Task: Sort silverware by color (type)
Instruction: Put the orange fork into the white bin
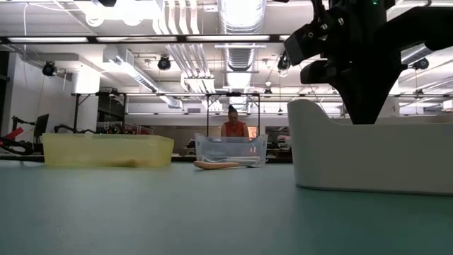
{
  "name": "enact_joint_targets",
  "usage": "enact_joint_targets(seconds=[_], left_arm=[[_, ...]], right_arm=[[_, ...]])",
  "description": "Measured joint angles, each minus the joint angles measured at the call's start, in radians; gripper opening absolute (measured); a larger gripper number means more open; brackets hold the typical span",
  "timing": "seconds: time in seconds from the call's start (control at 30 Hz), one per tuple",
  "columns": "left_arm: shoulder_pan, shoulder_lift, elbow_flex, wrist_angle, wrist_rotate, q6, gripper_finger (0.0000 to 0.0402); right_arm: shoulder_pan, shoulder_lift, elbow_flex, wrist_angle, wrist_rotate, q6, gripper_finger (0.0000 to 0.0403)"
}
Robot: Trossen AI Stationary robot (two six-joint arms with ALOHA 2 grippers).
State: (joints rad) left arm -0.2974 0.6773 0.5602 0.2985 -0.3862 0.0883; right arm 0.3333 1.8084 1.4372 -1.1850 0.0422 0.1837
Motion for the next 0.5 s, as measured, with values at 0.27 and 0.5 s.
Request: enact_joint_targets(seconds=[0.27, 0.5], left_arm=[[0.0, 0.0, 0.0, 0.0, 0.0, 0.0, 0.0219], [0.0, 0.0, 0.0, 0.0, 0.0, 0.0, 0.0219]], right_arm=[[-0.003, -0.004, 0.0, -0.022, -0.024, -0.012, 0.0009], [-0.005, -0.015, 0.0, -0.024, -0.024, 0.006, 0.0009]])
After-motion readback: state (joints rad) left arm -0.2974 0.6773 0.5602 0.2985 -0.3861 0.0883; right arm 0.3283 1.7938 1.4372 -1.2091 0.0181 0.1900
